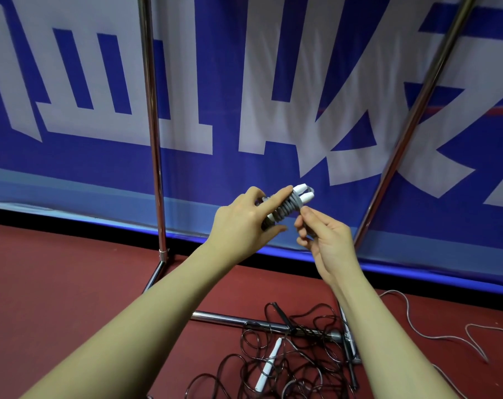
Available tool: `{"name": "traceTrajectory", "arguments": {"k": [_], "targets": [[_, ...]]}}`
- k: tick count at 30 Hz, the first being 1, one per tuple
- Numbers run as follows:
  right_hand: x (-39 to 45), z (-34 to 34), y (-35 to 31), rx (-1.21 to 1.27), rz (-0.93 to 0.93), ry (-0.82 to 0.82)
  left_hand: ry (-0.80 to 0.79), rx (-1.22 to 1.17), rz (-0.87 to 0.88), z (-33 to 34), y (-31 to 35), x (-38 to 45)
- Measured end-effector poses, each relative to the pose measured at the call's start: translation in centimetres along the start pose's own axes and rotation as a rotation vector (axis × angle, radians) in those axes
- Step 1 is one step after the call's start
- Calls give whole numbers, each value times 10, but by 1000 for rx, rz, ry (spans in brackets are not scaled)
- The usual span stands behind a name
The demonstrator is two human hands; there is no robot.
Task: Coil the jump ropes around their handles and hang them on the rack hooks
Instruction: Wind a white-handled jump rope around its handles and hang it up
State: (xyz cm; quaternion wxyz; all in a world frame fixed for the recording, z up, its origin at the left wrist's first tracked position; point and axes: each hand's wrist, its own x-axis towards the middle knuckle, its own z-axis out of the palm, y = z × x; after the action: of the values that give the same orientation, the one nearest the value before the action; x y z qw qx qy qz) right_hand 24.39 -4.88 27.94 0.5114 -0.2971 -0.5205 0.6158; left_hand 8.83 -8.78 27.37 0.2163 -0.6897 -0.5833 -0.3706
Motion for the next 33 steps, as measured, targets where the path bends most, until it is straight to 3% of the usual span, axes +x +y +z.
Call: {"name": "traceTrajectory", "arguments": {"k": [8,11,18,22,27,33], "targets": [[4,4,-5,80,-2,-72,151,163,58,3,-7,8],[5,5,-6,113,-30,-43,84,79,56,0,-2,3],[5,-2,-10,147,-17,-120,-93,-269,-126,-4,8,-3],[6,-5,-9,115,-15,-63,-125,-154,-77,-3,11,-1],[5,-4,-9,51,-23,-11,-36,42,-45,-1,12,7],[4,0,-10,-51,-64,38,-101,-2,-36,-5,11,2]]}}
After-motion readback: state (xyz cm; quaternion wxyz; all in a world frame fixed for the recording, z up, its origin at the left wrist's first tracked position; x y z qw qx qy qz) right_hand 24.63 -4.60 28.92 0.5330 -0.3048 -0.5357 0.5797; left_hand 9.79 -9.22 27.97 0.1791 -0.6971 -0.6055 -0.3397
